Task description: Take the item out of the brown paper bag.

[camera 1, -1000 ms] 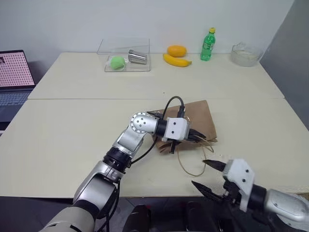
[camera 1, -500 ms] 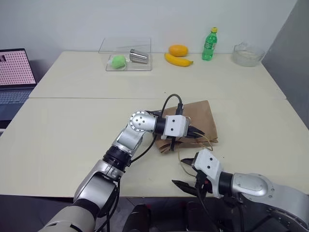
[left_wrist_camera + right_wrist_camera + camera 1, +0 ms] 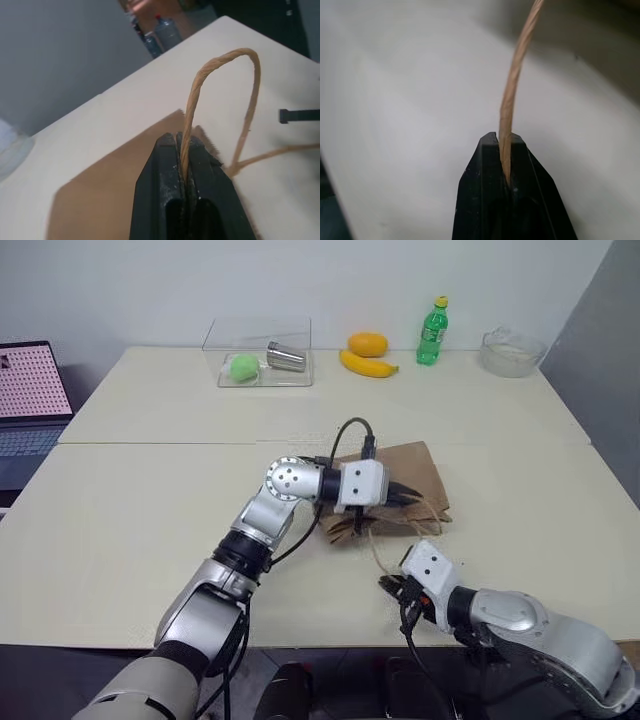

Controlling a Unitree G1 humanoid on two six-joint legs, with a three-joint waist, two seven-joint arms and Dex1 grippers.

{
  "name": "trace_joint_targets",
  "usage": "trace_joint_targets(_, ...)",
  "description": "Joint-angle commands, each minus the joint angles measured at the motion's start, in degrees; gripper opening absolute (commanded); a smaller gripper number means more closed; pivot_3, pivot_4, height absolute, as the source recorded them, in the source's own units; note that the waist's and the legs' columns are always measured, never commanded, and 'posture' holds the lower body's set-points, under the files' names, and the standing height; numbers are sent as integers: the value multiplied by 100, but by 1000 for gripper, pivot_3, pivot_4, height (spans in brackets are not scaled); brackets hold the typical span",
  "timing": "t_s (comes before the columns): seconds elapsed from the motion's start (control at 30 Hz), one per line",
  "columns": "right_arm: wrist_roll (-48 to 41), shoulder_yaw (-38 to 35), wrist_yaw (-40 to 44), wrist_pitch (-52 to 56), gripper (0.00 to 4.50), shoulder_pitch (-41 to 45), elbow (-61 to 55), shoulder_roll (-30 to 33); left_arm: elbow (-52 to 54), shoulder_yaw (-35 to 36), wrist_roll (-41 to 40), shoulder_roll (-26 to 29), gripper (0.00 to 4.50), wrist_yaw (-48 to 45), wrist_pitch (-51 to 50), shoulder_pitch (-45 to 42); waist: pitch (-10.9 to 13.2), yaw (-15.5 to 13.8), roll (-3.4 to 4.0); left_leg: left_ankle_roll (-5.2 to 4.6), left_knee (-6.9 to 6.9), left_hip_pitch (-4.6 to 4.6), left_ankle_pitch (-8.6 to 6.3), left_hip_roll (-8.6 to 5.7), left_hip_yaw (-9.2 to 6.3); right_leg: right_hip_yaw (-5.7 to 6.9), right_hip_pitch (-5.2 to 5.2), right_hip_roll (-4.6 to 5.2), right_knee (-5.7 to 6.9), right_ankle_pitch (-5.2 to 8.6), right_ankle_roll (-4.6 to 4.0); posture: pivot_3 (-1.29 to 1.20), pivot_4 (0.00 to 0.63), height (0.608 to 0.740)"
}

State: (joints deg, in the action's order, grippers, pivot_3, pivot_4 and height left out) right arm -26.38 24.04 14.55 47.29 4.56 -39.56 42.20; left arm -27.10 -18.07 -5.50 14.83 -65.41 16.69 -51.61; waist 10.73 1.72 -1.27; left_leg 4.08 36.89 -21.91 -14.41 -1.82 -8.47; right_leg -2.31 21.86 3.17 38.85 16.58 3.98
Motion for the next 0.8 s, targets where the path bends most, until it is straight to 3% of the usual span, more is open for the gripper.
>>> trace_joint_targets(0.03,417,279,158,-67,43,2,125,-113,-252,391,-157,-84,0,240,-135,-546,0,6,0,0,0,-1,0,0,0,1,1,0,1,3,5,0,150,740)
trace_joint_targets(0.4,1159,523,583,48,43,-40,319,-257,-1678,874,-175,-73,0,437,172,-1827,0,9,0,0,0,-2,0,-1,-1,1,2,0,1,12,20,0,150,740)
trace_joint_targets(0.8,1587,375,820,-79,43,31,481,-494,-1578,1221,-388,-52,0,197,-154,-1939,0,20,0,1,-3,-1,0,-1,-1,0,4,0,2,12,21,0,150,740)
